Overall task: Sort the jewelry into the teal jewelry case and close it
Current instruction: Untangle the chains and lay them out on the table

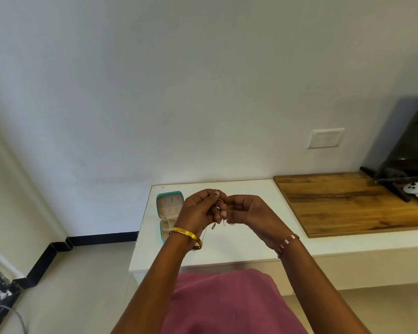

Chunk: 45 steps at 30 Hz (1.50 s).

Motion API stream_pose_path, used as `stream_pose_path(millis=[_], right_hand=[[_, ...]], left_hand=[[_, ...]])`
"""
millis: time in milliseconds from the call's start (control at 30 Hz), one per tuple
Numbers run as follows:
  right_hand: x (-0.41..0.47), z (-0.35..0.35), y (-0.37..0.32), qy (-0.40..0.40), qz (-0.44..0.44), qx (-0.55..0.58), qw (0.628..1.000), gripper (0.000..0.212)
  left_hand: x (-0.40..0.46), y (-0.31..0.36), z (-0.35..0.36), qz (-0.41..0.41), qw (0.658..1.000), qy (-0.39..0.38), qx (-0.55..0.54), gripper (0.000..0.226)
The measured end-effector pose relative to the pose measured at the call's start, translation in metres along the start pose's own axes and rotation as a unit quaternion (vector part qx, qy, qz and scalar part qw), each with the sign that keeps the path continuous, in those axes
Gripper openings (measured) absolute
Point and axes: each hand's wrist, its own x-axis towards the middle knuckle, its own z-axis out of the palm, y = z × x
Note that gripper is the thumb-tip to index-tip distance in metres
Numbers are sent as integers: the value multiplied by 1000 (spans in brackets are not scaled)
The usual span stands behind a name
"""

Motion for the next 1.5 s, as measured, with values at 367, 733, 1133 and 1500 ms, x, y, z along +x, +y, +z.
stream_pose_path(millis=[367,733,1133,1500], right_hand=[[3,1,1,86,19,6,996,5],[9,-5,-17,39,33,1,999,10],[10,-8,-19,40,37,-47,997,16],[2,-1,-10,-11,25,66,997,22]], left_hand=[[2,-5,-3,-38,998,50,-2,26],[6,-16,-8,5,980,101,172,14],[8,-8,-7,18,987,49,154,22],[3,-4,-7,-80,962,28,-260,42]])
